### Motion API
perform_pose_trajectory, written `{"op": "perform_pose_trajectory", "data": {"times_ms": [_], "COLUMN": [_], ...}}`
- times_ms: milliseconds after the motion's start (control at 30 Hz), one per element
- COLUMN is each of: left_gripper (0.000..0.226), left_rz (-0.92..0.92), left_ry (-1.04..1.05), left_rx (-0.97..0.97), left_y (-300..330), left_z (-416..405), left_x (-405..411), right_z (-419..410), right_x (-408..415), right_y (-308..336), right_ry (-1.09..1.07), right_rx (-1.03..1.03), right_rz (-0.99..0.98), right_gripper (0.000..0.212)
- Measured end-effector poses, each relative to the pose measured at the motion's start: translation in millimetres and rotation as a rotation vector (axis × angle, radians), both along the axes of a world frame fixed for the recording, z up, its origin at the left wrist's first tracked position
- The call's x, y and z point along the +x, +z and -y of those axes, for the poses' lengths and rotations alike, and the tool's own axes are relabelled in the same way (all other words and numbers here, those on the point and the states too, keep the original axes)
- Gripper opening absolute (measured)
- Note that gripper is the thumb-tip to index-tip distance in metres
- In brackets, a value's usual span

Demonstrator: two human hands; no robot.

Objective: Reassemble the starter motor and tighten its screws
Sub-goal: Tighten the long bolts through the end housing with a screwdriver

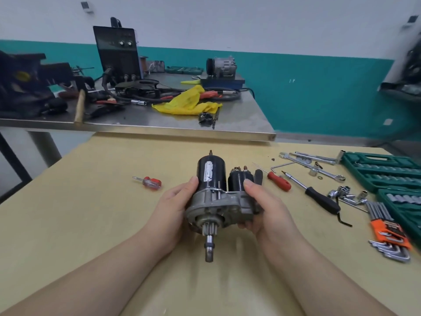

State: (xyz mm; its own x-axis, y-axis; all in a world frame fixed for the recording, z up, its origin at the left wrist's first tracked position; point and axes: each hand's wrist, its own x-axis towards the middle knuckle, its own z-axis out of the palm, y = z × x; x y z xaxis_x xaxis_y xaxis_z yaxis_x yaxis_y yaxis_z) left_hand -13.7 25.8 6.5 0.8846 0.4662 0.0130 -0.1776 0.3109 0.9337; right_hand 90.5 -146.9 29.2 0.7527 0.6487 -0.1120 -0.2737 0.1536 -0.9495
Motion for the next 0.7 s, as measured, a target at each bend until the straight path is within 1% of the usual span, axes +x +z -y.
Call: {"op": "perform_pose_trajectory", "data": {"times_ms": [100, 233, 400, 567, 633, 700], "left_gripper": [0.053, 0.05, 0.045, 0.062, 0.07, 0.072], "left_rz": [0.005, 0.006, 0.039, 0.048, 0.028, 0.013], "left_ry": [0.049, 0.096, 0.106, 0.091, 0.091, 0.08], "left_rx": [-0.03, 0.018, 0.13, 0.191, 0.192, 0.211], "left_y": [0.1, -1.7, -1.5, -0.4, -4.1, -5.8], "left_z": [-4.4, -8.4, -7.5, -4.5, -6.1, -6.1], "left_x": [1.5, 0.6, 0.2, -1.4, -1.3, -2.1], "right_z": [-3.2, -7.5, -10.9, -14.3, -14.9, -15.3], "right_x": [0.2, 2.5, 10.2, 14.9, 16.9, 17.7], "right_y": [-2.2, -2.6, -6.0, -8.1, -9.5, -10.3], "right_ry": [0.07, 0.136, 0.184, 0.171, 0.156, 0.133], "right_rx": [0.012, 0.026, 0.018, -0.031, -0.078, -0.114], "right_rz": [-0.018, -0.037, -0.032, -0.045, -0.039, -0.049], "right_gripper": [0.039, 0.03, 0.046, 0.051, 0.045, 0.04]}}
